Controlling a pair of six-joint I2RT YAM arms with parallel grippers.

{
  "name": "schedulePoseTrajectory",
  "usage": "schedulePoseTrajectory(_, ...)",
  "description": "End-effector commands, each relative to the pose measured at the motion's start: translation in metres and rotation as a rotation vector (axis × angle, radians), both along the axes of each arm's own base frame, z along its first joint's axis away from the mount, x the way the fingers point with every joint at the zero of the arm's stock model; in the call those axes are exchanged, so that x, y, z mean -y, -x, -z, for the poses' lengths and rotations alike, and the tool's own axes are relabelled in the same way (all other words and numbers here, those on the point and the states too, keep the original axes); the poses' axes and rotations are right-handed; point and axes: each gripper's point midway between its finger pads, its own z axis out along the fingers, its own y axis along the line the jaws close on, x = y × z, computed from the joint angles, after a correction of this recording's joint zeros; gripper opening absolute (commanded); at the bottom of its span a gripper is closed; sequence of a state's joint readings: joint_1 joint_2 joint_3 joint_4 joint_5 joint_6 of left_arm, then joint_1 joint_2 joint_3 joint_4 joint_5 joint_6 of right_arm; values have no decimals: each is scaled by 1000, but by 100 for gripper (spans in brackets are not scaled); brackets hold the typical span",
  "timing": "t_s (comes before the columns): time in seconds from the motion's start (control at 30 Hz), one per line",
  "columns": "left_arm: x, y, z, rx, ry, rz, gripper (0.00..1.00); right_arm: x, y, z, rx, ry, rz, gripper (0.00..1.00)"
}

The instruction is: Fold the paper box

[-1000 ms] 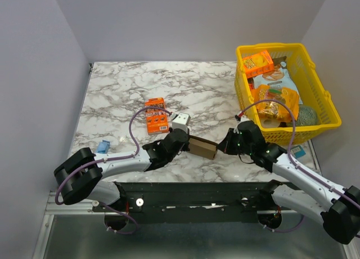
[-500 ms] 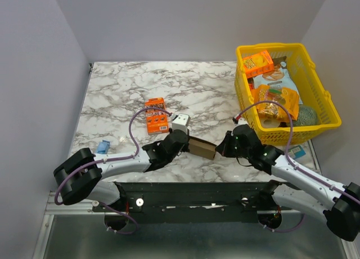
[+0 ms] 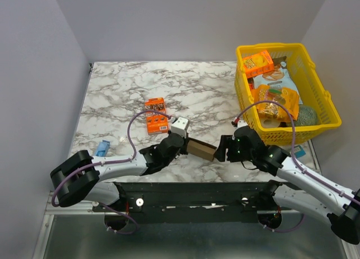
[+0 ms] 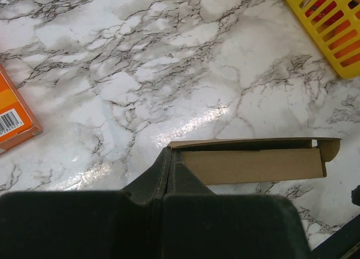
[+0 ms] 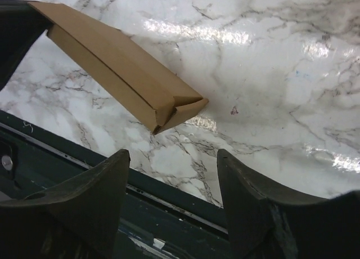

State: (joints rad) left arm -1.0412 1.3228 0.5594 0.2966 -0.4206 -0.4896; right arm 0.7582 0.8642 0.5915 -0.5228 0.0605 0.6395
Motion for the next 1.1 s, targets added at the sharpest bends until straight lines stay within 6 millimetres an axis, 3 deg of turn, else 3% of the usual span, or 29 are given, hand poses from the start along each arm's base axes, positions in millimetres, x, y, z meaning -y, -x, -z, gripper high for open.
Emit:
schedulePoseTrajectory(0.0, -33, 39, 73, -155, -246, 110, 0, -7, -11, -40, 108, -21, -52, 75)
schedulePoseTrajectory(0.2, -25, 42, 71, -162, -223, 144, 0, -23, -38, -54, 282, 119, -230, 80)
schedulePoseTrajectory(0.33, -24, 43, 70, -175, -222, 144, 0, -48, -45, -63, 473, 211, -382, 83)
schedulePoseTrajectory(0.63, -23, 44, 68, -187, -213, 143, 0, -76, -32, -40, 642, 386, -563, 84)
schedulePoseTrajectory(1.07, -19, 45, 66, -197, -197, 148, 0, -80, -27, -17, 684, 602, -552, 80)
